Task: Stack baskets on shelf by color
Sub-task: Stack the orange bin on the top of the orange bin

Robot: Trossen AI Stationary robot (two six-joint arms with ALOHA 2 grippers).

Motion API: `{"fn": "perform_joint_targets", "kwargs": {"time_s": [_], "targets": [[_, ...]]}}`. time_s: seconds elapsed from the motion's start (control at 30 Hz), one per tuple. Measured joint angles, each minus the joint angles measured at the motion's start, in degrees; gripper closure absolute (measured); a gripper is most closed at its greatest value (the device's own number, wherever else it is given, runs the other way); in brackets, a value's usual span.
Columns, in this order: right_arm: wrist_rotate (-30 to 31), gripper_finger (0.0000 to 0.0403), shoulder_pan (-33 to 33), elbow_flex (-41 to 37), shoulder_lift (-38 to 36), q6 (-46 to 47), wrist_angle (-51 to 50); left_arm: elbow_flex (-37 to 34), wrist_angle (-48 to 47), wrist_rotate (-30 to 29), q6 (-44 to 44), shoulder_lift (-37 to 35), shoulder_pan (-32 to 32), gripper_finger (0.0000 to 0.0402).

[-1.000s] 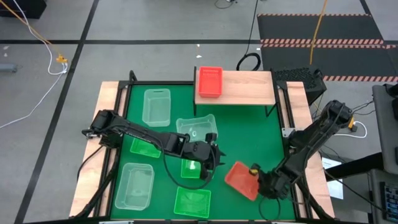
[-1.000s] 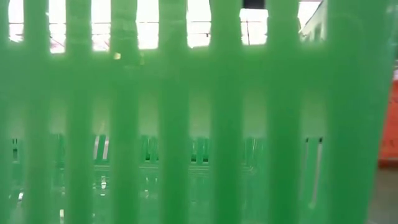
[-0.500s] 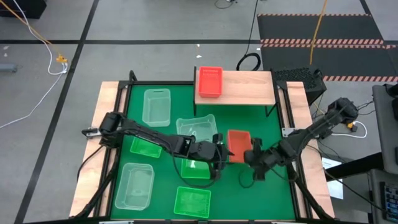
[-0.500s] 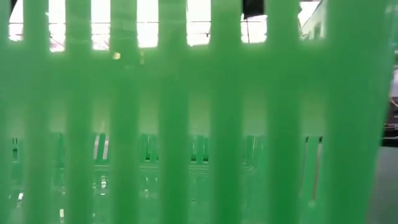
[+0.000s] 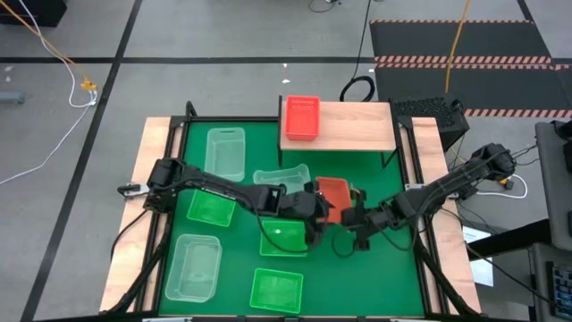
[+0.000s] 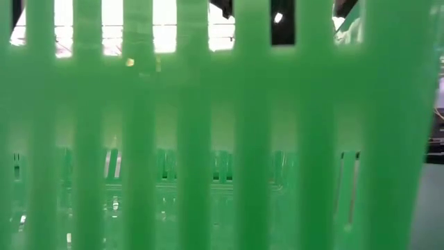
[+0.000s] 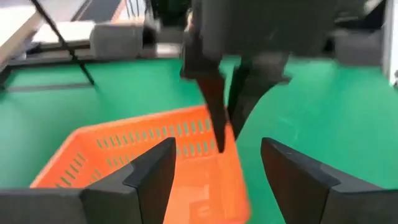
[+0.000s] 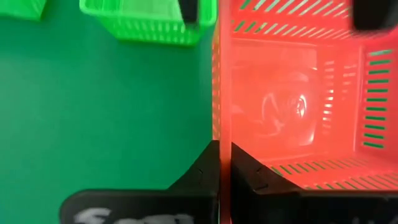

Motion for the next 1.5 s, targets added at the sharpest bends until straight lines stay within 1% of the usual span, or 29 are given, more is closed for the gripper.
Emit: {"fn": "perform_joint_targets", "kwargs": {"time_s": [0.17,0.33,0.5,0.6,0.67,0.73,0.83,0.97,1.03,1.17,1.23,1.3,1.4,1.5], "targets": [[-0.2,0.0402,-0.94,0.0,0.0,-1.16,1.76,0.01,-1.11,0.18,1.16,-0.02,-0.43,0.0163],[-0.1,0.0403,-1.29,-0.02,0.04,-4.18,5.28,0.13,-6.52,0.9,-2.37,-0.21,-0.34,0.0163],[-0.12,0.0403,-1.22,-0.02,-0.04,-5.48,6.31,0.15,-7.58,1.04,-2.15,-0.24,-1.31,0.0166],[0.2,0.0403,-1.15,-0.02,-0.08,-7.07,7.27,0.17,-9.01,1.73,-1.95,-0.24,-1.3,0.0196],[-1.59,0.0403,-0.7,-0.13,-0.53,-7.69,8.92,0.19,-9.01,2.02,-2.69,-0.24,-1.23,0.0229],[-3.3,0.0403,-0.09,-0.15,-1.16,-7.9,11.32,0.2,-7.41,4.41,-2.75,-0.33,-1.24,0.0265],[-3.92,0.0403,0.88,-0.15,-2.45,-8.08,13.39,0.22,-5.12,7.87,-1.0,-0.37,-1.57,0.0319],[-4.06,0.0403,0.91,-0.13,-3.85,-7.85,13.59,0.22,-5.47,9.07,0.87,-0.26,-1.28,0.0381],[-3.73,0.0403,1.02,-0.13,-4.59,-7.96,13.48,0.22,-5.06,9.13,1.8,-0.26,-1.44,0.039],[-3.74,0.0403,1.14,-0.13,-5.14,-8.24,14.11,0.22,-4.88,8.52,4.31,-0.26,-2.15,0.038],[-3.57,0.0403,1.09,-0.13,-5.27,-9.27,13.96,0.22,-5.09,8.52,6.14,-0.26,-2.25,0.0382],[-5.44,0.04,1.16,-0.13,-5.27,-11.43,13.94,0.15,-4.72,8.58,7.51,-0.24,-2.48,0.0391],[-8.96,0.0376,1.28,-0.08,-5.4,-13.59,14.97,0.02,-4.23,8.92,7.98,-0.75,-2.72,0.0391],[-9.52,0.0337,1.86,0.07,-7.71,-13.89,14.12,-0.01,-4.75,9.08,10.71,-1.62,-2.9,0.0393]]}}
